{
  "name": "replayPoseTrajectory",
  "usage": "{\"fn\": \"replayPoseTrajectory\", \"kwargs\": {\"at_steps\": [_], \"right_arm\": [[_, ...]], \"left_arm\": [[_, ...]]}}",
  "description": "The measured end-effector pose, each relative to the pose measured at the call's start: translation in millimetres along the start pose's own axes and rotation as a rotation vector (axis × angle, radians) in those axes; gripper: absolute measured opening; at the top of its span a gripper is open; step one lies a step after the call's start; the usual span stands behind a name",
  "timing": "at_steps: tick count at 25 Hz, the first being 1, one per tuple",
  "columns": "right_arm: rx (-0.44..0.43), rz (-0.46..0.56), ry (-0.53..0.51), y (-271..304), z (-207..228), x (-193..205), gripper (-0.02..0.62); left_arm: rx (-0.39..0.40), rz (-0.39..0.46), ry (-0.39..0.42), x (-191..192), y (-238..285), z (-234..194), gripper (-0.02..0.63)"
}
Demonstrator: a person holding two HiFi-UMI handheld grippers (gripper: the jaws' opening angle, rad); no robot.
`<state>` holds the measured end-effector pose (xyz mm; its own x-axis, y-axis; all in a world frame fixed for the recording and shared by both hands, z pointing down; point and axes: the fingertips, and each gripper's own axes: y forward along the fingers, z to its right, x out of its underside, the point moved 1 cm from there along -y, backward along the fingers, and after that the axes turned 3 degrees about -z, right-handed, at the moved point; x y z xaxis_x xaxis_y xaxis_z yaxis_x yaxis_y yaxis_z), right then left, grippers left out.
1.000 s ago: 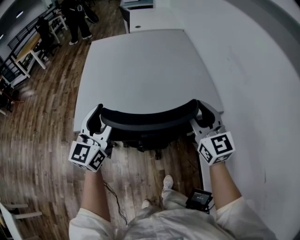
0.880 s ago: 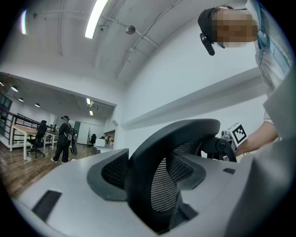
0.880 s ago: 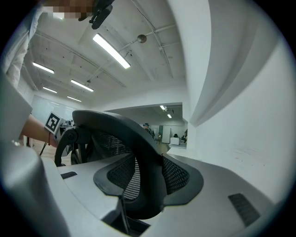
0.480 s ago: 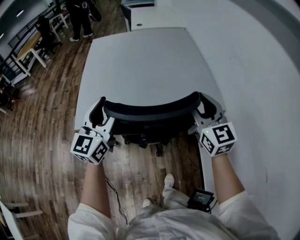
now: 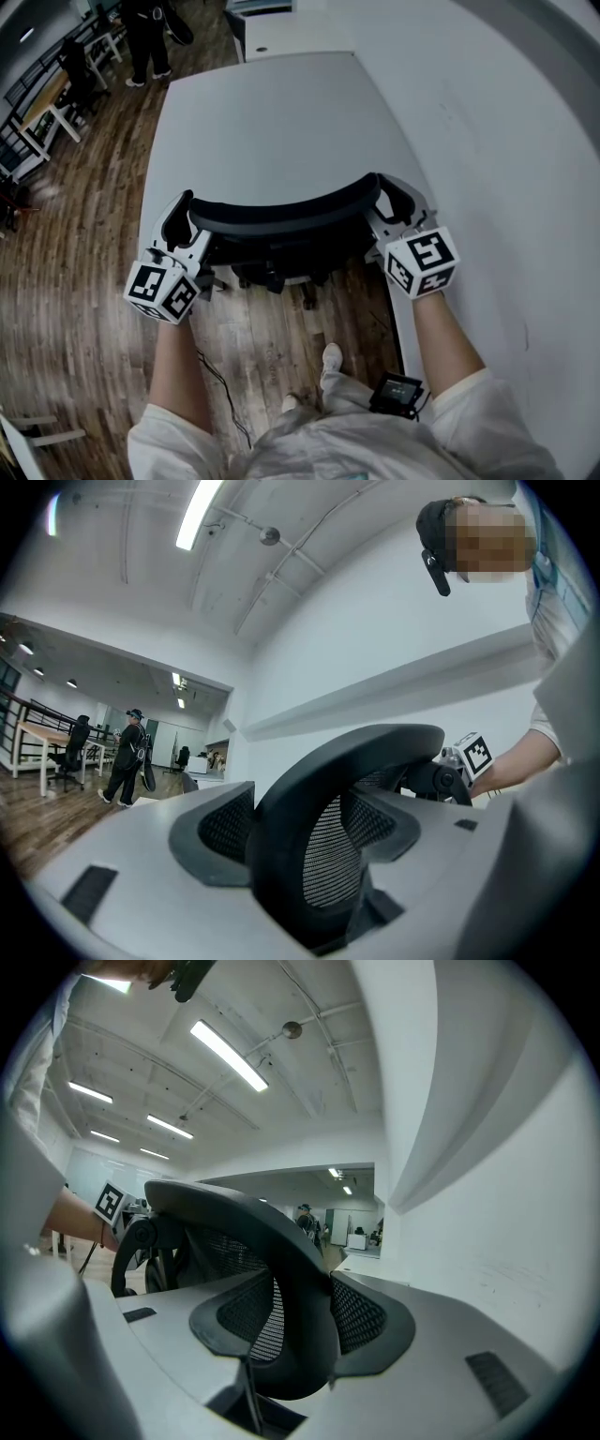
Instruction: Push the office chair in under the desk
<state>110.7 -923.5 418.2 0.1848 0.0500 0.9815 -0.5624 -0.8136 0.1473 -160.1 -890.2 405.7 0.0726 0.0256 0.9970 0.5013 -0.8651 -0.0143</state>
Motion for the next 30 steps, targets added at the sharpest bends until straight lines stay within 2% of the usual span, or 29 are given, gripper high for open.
{"fn": "replayPoseTrajectory", "kwargs": {"at_steps": [5, 9, 15, 19, 25, 30], "right_arm": [[0.007, -0.023, -0.005, -9.9, -1.9, 3.4, 0.202], [0.027, -0.028, 0.026, -33.8, -7.2, 17.0, 0.201], [-0.007, -0.015, 0.047, -66.5, -43.9, 21.7, 0.201], [-0.024, -0.012, 0.05, -88.0, -75.0, 21.2, 0.201], [-0.043, 0.004, 0.042, -123.6, -112.2, 16.3, 0.201], [-0.05, 0.022, 0.064, -154.9, -140.8, 11.1, 0.201]], "left_arm": [[-0.053, 0.01, -0.011, 1.9, -14.5, 0.6, 0.312], [-0.068, 0.022, -0.011, 15.1, -36.7, 9.8, 0.313], [-0.106, -0.001, -0.081, 35.7, -74.1, 27.6, 0.31], [-0.072, -0.005, -0.122, 45.7, -98.7, 49.6, 0.244], [-0.014, 0.011, -0.132, 45.6, -129.8, 83.3, 0.139], [0.033, 0.023, -0.125, 37.4, -160.1, 112.5, 0.103]]}}
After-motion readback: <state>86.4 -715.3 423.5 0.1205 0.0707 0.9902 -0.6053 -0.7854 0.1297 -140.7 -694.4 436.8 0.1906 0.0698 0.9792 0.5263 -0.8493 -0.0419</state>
